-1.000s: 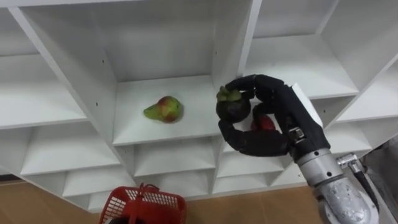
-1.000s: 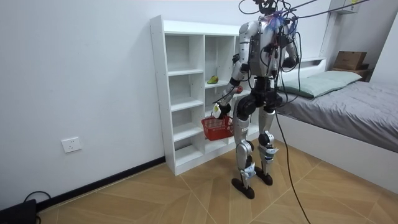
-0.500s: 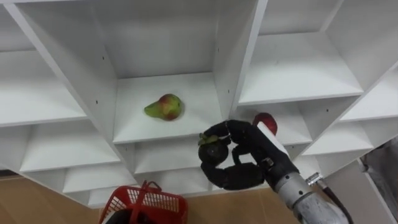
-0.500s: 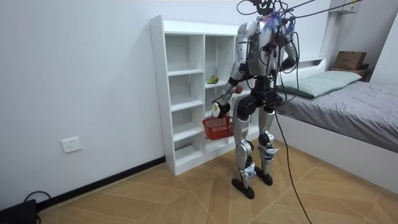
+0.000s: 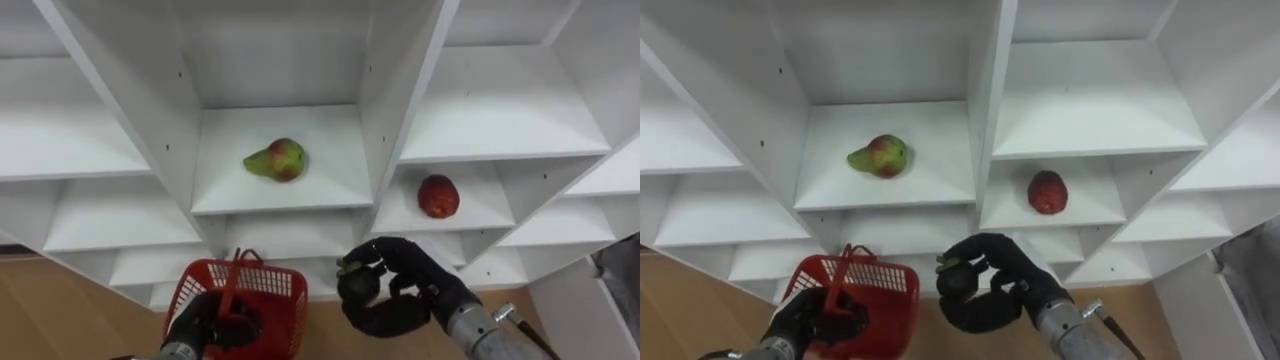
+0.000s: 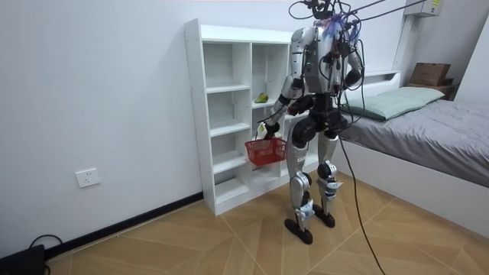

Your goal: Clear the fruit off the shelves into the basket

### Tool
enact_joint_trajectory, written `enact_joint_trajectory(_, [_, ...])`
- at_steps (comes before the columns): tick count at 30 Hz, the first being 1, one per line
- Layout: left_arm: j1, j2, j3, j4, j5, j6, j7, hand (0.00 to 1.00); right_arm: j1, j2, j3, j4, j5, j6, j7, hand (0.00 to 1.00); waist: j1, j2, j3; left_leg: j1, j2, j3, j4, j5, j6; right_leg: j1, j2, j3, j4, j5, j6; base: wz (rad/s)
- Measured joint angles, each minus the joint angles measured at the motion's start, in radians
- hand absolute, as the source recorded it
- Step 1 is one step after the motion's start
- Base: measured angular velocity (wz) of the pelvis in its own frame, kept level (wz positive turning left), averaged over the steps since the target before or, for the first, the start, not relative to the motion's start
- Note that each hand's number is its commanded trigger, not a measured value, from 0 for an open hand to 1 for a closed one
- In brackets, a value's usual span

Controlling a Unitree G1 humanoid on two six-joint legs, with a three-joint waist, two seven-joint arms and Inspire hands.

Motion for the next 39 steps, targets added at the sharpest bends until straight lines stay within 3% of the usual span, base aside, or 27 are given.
enact_joint_trajectory(7, [-0.005,-0.002,-0.054,-0.012,-0.002,-0.014,-0.006,1.00,-0.034,-0.004,0.048,0.136,-0.021,-0.001,-0.013,1.00,0.003,0.002,0.0002,-0.012,-0.002,0.001,0.006,0.000,0.001,-0.012,-0.002,-0.001,0.005,0.000,0.000,0.00])
enact_joint_trajectory(13, [-0.012,-0.005,-0.118,-0.014,-0.002,-0.021,-0.019,1.00,-0.052,-0.016,0.082,0.149,-0.030,-0.002,-0.017,1.00,0.003,0.012,-0.0009,-0.037,-0.002,0.001,0.025,0.001,0.002,-0.040,-0.005,-0.001,0.031,0.000,0.000,0.00])
enact_joint_trajectory(26, [-0.013,-0.004,-0.159,-0.027,-0.004,-0.036,-0.068,1.00,-0.129,-0.026,0.152,0.163,-0.050,-0.006,-0.036,1.00,0.004,0.016,-0.0026,-0.054,-0.002,0.003,0.029,0.007,0.001,-0.057,-0.005,-0.001,0.035,0.001,-0.003,0.00])
enact_joint_trajectory(39, [-0.012,0.001,-0.160,-0.045,-0.002,-0.035,-0.118,1.00,-0.163,-0.026,0.157,0.162,-0.128,-0.006,-0.049,1.00,0.007,0.016,-0.0023,-0.055,-0.002,0.001,0.027,0.007,0.001,-0.056,-0.004,-0.001,0.031,0.001,-0.003,0.00])
